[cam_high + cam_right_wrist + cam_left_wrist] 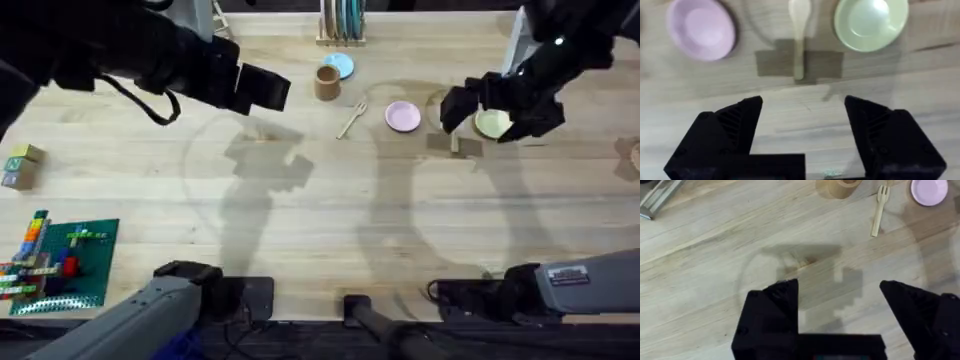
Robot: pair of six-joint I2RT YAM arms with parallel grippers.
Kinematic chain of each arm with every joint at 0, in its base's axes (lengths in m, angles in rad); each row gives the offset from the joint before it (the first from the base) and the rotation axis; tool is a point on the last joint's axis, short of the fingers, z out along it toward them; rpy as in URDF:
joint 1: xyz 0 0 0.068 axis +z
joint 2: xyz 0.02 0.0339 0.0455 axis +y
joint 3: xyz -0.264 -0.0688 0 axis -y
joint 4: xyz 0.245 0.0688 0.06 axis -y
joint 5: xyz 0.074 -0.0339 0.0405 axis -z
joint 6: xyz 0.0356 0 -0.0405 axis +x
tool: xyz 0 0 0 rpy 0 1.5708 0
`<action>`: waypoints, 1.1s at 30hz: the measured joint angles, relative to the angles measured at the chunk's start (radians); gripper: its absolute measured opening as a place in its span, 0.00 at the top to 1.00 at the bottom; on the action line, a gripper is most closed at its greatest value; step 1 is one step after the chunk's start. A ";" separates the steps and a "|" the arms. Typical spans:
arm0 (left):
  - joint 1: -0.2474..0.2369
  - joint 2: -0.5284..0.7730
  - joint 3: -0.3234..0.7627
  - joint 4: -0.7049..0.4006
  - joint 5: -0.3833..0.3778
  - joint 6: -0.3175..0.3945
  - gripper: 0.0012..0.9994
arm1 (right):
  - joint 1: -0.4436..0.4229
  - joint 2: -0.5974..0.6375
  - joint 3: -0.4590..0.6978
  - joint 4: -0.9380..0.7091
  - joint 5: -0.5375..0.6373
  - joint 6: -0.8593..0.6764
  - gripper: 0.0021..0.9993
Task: Pick up a utensil and set it on the pink plate, then put the other utensil in the container.
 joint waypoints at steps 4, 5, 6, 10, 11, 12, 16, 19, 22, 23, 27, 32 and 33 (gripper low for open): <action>0.000 0.000 0.000 0.000 0.000 0.000 0.01 | 0.000 0.048 0.000 0.009 0.033 0.067 0.00; 0.000 0.000 0.000 0.000 0.000 0.000 0.01 | 0.000 0.057 0.000 0.012 0.038 0.077 0.00; 0.000 0.000 0.000 0.000 0.000 0.000 0.01 | 0.000 0.066 0.000 0.015 0.041 0.087 0.00; 0.000 0.000 0.000 0.000 0.000 0.000 0.01 | 0.000 0.094 0.000 0.032 0.047 0.119 0.00; 0.000 0.000 0.000 0.000 0.000 0.000 0.01 | 0.000 0.097 0.000 0.039 0.047 0.123 0.00; 0.000 0.000 0.000 0.000 0.000 0.000 0.01 | 0.000 0.099 0.000 0.052 0.047 0.127 0.00; 0.000 0.000 0.000 0.000 0.000 0.000 0.01 | 0.002 0.101 0.000 0.098 0.047 0.153 0.00; 0.000 0.000 0.000 0.000 0.000 0.000 0.01 | 0.007 0.109 0.002 0.108 0.047 0.179 0.00; 0.000 0.000 0.000 0.000 0.000 0.000 0.01 | 0.018 0.128 0.002 0.116 0.047 0.193 0.00; 0.000 0.000 0.000 0.000 0.000 0.000 0.01 | 0.019 0.135 0.002 0.120 0.047 0.197 0.00; 0.000 0.000 0.000 0.000 0.000 0.000 0.01 | 0.024 0.166 0.002 0.135 0.047 0.203 0.00; 0.000 0.000 0.000 0.000 0.000 0.000 0.01 | 0.024 0.197 0.002 0.149 0.047 0.204 0.00; 0.000 0.000 0.000 0.000 0.000 0.000 0.01 | 0.024 0.206 0.004 0.150 0.044 0.204 0.00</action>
